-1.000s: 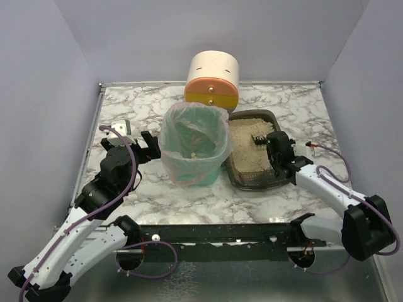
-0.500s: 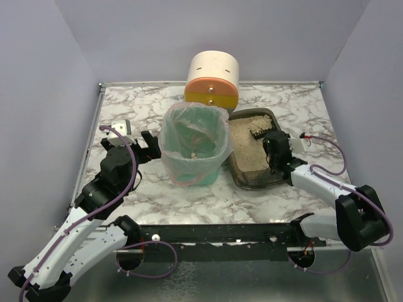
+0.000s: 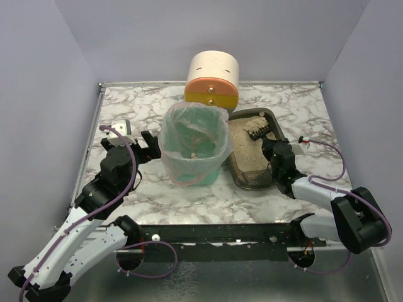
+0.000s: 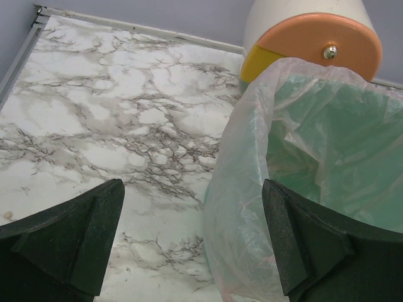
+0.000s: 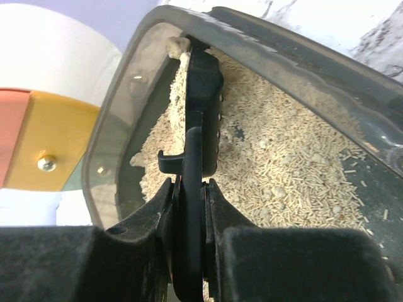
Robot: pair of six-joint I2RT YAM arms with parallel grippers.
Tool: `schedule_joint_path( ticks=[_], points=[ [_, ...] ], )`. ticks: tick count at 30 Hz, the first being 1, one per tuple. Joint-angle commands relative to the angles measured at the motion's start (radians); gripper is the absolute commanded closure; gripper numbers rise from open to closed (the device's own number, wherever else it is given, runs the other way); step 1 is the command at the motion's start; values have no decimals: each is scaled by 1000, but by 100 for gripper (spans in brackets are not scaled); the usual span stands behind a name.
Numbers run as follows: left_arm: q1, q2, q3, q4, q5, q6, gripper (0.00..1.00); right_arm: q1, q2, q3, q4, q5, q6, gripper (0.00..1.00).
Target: Clean the litter box
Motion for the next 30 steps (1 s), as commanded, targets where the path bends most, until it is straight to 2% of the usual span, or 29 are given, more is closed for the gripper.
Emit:
schedule_joint_path(
  ticks=[1, 9, 16, 24, 30],
  points=[
    [3, -1, -11, 6, 8, 3, 1, -13, -40, -34, 185, -81, -85, 100],
    [3, 1, -11, 6, 10, 3, 1, -26, -65, -98, 271, -125, -100, 100],
    [2, 2, -13, 6, 9, 3, 1, -29, -48, -91, 193, -88, -32, 100],
    [3, 9, -11, 6, 10, 3, 1, -36, 40, -41, 128, -57, 94, 99],
    [3, 11, -13, 6, 7, 4, 1, -38, 102, -17, 194, -62, 105, 100]
  ],
)
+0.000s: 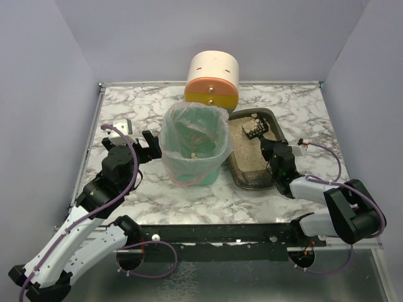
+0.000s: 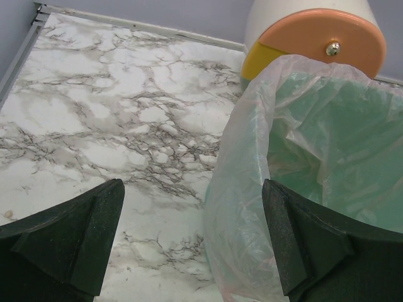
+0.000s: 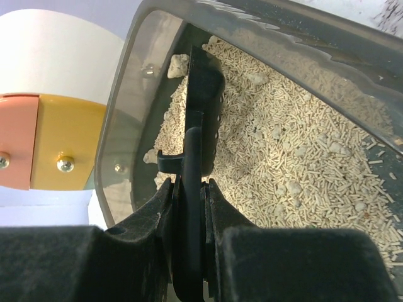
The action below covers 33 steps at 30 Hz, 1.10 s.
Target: Clean the litter box
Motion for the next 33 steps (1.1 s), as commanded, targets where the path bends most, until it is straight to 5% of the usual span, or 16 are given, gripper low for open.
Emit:
schedule_joint_path(
  ticks=[1, 10, 24, 33],
  points=[
    [3, 0, -13, 6, 7, 4, 1, -6, 40, 35, 48, 27, 22, 100],
    [3, 4, -12, 6, 6, 4, 1, -12, 137, 32, 164, 7, 78, 100],
    [3, 7, -13, 6, 6, 7, 1, -11, 394, -79, 779, -94, 111, 99],
    [3, 12, -11, 6, 6, 7, 1, -12, 381, -116, 822, -85, 101, 100]
  ],
)
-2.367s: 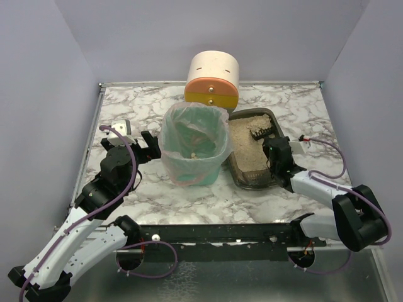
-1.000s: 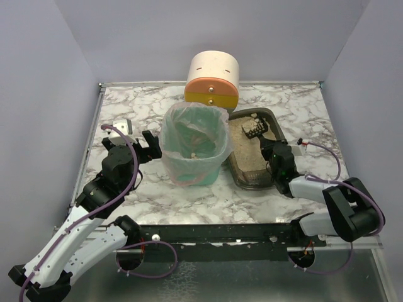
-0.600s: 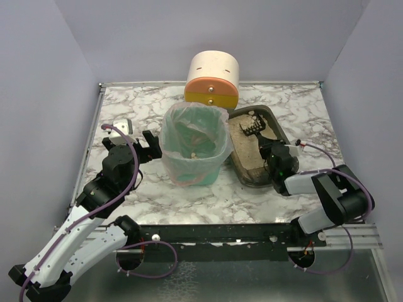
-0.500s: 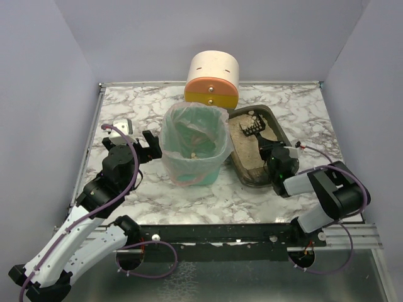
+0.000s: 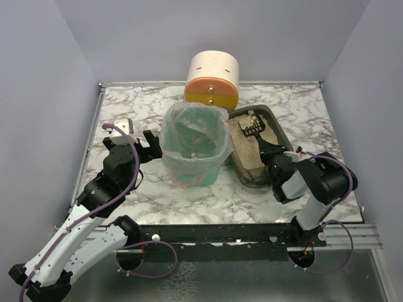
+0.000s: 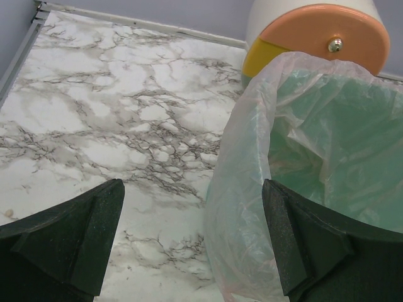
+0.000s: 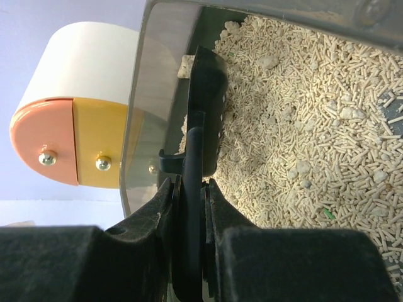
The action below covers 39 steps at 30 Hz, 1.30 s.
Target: Clean the litter box
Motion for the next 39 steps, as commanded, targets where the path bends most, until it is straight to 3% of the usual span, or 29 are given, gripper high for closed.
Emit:
schedule_joint_path(
  ticks=[1, 13, 19, 30, 39],
  points=[
    [3, 3, -11, 6, 7, 7, 1, -4, -22, -13, 127, -18, -4, 99],
    [3, 11, -11, 6, 8, 7, 1, -4, 32, -19, 224, -34, 12, 100],
    [3, 11, -11, 6, 8, 7, 1, -4, 41, 4, 173, -26, 22, 99],
    [3, 17, -11, 6, 12, 7, 1, -4, -103, 31, -249, 44, 65, 100],
    [3, 24, -11, 6, 11, 7, 1, -3, -89, 103, -366, 62, 96, 99]
  ],
)
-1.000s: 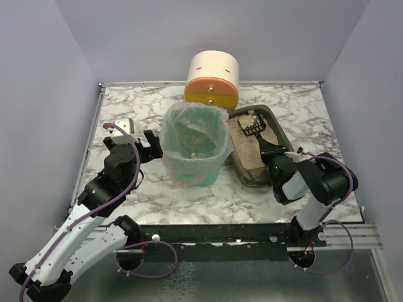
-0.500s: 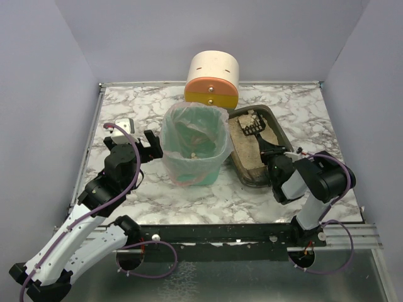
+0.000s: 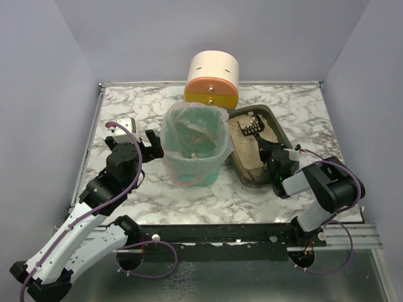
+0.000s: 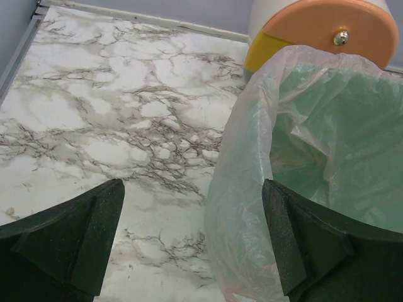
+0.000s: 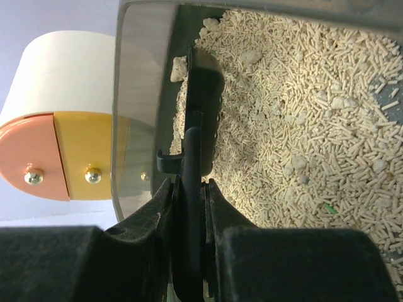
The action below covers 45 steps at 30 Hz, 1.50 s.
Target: Clean the litter box
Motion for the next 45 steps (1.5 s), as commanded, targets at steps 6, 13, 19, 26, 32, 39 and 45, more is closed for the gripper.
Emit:
schedule_joint_path(
  ticks=[6, 13, 19, 26, 32, 39, 45],
  points=[
    [3, 3, -11, 6, 10, 8, 1, -2, -2, 104, -264, 83, 76, 99],
    [3, 5, -11, 6, 9, 9, 1, -2, 20, 75, -79, 83, 24, 99],
    [3, 3, -10, 6, 7, 10, 1, -2, 94, 24, 226, 35, -39, 100],
    [3, 3, -11, 6, 6, 10, 1, -1, 125, -15, 338, 16, -46, 99],
    [4, 4, -10, 6, 10, 10, 1, 0, 114, -55, 413, -2, -58, 99],
    [3, 2, -11, 6, 9, 10, 1, -2, 104, -103, 438, -23, -50, 99],
    [3, 2, -11, 6, 9, 8, 1, -2, 77, -160, 457, -50, -42, 99]
  ],
)
